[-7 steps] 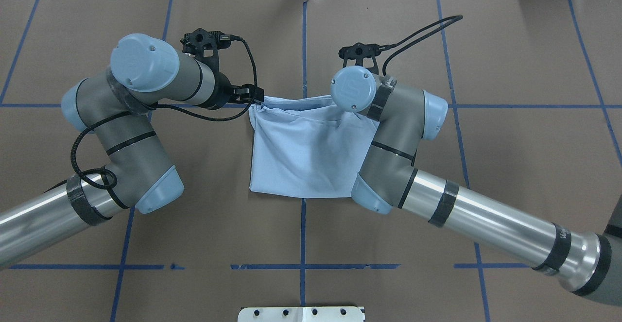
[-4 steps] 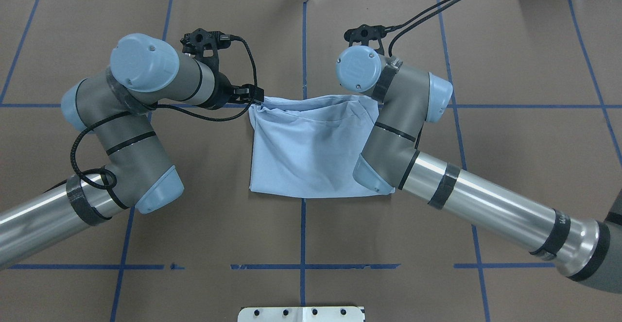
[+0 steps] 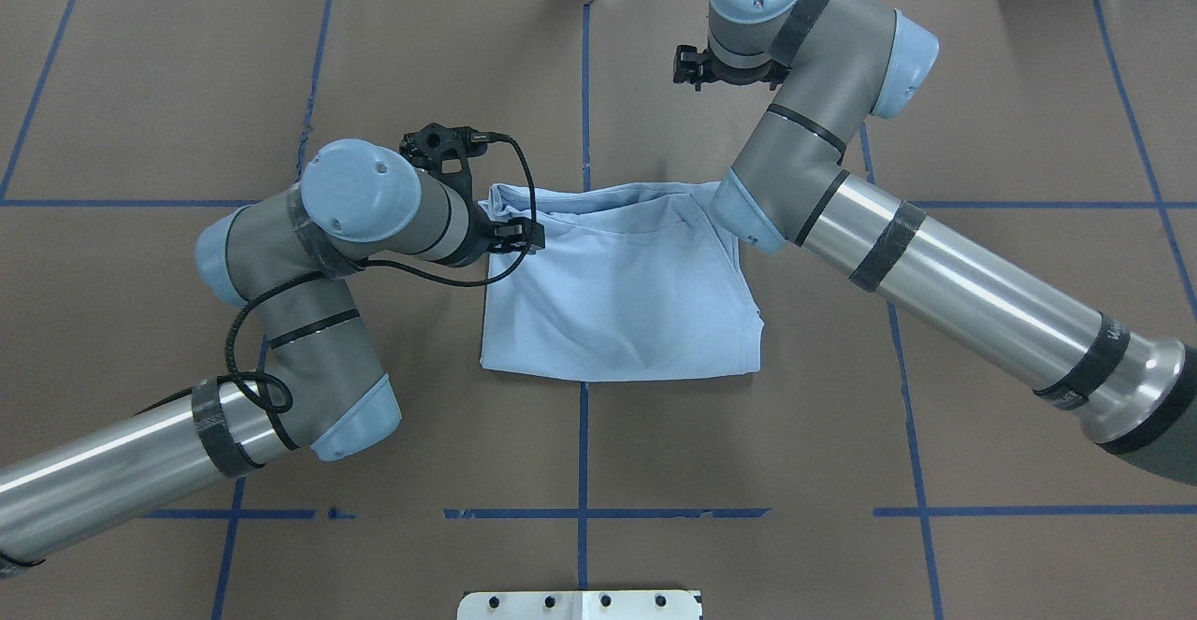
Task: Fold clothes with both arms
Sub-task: 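Raise both grippers away from the shirt toward the far side of the table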
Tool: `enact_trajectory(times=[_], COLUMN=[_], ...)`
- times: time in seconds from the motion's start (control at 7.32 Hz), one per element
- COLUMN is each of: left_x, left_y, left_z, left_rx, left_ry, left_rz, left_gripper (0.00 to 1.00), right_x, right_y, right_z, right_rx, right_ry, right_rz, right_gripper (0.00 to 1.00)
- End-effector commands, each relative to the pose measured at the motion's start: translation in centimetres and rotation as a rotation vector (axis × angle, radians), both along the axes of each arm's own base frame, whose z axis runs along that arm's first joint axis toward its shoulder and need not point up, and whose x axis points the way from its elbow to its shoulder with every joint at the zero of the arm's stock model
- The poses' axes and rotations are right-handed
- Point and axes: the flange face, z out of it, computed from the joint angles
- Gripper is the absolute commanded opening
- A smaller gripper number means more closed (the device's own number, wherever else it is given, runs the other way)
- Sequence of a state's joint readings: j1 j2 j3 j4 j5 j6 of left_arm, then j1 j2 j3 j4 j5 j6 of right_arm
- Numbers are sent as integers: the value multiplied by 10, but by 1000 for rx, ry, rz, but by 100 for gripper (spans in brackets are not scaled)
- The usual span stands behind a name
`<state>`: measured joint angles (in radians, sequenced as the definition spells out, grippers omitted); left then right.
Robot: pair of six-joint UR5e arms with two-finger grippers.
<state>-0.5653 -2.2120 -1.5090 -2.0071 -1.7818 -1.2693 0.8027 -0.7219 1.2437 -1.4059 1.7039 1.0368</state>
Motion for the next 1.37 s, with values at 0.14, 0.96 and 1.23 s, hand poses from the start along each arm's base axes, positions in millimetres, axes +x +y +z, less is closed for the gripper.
enact_trajectory(times=[0.14, 0.96, 1.23], left_x=[28, 6, -33], left_y=[-11, -121, -156], left_z=[9, 51, 57], left_rx=[-25, -63, -42], left_ry=[-45, -182, -200], left_rz=[-11, -115, -139], left_gripper=[100, 100, 100], right_x=[1, 1, 0], right_y=[0, 1, 2], right_z=[0, 1, 3], right_rx=[-3, -2, -14], right_ry=[-1, -3, -10], right_rz=[-1, -2, -13], right_gripper=[100, 100, 100])
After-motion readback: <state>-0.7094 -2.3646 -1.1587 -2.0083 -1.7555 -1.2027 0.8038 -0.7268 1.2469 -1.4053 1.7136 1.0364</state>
